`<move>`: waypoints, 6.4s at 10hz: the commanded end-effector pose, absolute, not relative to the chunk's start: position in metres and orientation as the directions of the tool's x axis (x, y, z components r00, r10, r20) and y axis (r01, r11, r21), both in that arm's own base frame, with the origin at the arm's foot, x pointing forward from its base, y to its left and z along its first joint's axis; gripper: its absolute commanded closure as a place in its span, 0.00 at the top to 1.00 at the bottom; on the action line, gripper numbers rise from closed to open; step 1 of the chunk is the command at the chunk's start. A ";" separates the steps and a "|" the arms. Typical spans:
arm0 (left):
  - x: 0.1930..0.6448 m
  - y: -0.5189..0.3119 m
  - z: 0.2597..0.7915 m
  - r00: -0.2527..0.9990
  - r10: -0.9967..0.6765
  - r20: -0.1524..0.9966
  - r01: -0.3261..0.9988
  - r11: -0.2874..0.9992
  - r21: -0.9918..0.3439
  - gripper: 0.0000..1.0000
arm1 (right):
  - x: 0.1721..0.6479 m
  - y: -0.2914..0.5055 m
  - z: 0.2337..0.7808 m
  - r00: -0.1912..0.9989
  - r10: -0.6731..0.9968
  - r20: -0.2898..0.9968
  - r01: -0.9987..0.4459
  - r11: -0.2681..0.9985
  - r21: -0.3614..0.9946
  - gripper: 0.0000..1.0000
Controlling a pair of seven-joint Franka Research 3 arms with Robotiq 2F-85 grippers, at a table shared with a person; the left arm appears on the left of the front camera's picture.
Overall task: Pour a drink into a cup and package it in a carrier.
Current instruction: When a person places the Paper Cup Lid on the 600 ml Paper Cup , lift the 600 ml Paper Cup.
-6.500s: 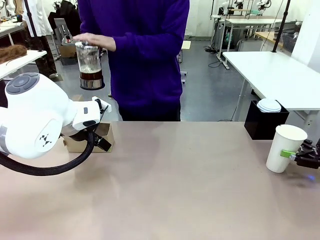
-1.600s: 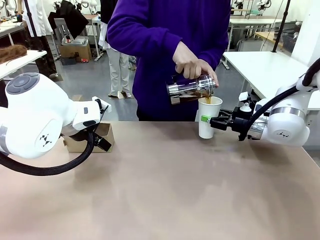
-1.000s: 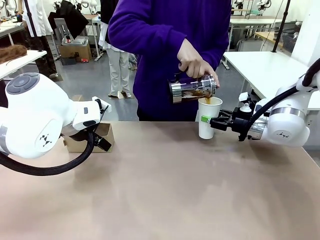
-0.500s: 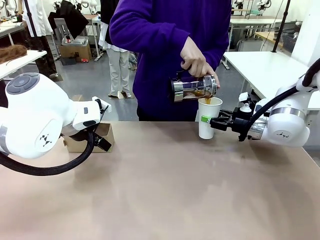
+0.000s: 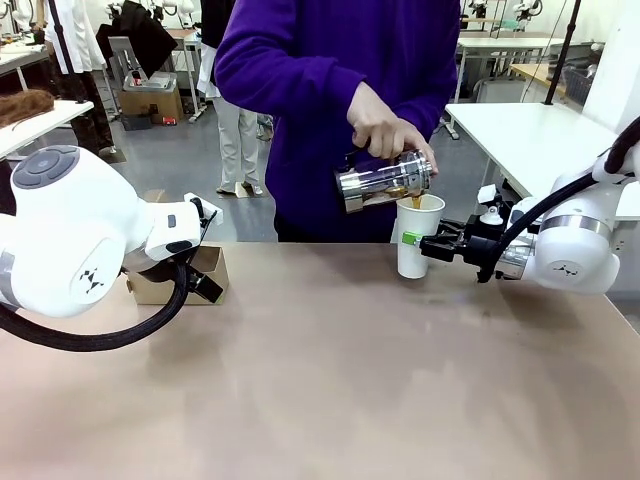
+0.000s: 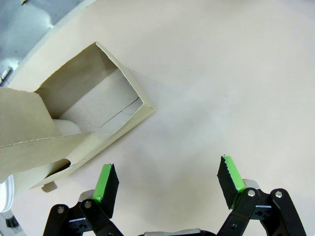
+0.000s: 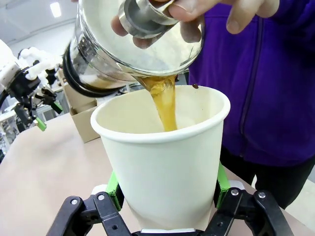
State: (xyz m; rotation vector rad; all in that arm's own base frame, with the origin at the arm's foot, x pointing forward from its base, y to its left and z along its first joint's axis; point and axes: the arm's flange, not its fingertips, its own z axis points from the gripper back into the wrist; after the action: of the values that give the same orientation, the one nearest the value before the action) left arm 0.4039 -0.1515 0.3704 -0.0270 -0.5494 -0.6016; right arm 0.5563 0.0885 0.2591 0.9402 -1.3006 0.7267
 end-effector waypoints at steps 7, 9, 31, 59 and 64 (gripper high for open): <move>0.404 -0.151 0.371 0.686 -0.529 0.499 0.544 0.829 0.131 1.00 | 0.555 0.090 0.264 0.144 -0.073 0.987 -0.872 0.463 0.161 0.80; 0.404 -0.151 0.371 0.686 -0.529 0.499 0.544 0.829 0.131 1.00 | 0.555 0.090 0.264 0.144 -0.073 0.987 -0.872 0.463 0.161 0.80; 0.404 -0.151 0.371 0.686 -0.529 0.499 0.544 0.829 0.131 1.00 | 0.555 0.090 0.264 0.144 -0.073 0.987 -0.872 0.463 0.161 0.80; 0.404 -0.151 0.371 0.686 -0.529 0.499 0.544 0.829 0.131 1.00 | 0.555 0.090 0.264 0.144 -0.073 0.987 -0.872 0.463 0.161 0.80; 0.404 -0.151 0.371 0.686 -0.529 0.499 0.544 0.829 0.131 1.00 | 0.555 0.090 0.264 0.144 -0.073 0.987 -0.872 0.463 0.161 0.80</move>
State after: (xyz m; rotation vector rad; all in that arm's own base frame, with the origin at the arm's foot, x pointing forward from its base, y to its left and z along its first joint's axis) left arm 0.4039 -0.1515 0.3704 -0.0270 -0.5494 -0.6016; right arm 0.5535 0.0866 0.2567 0.9377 -1.2941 0.7216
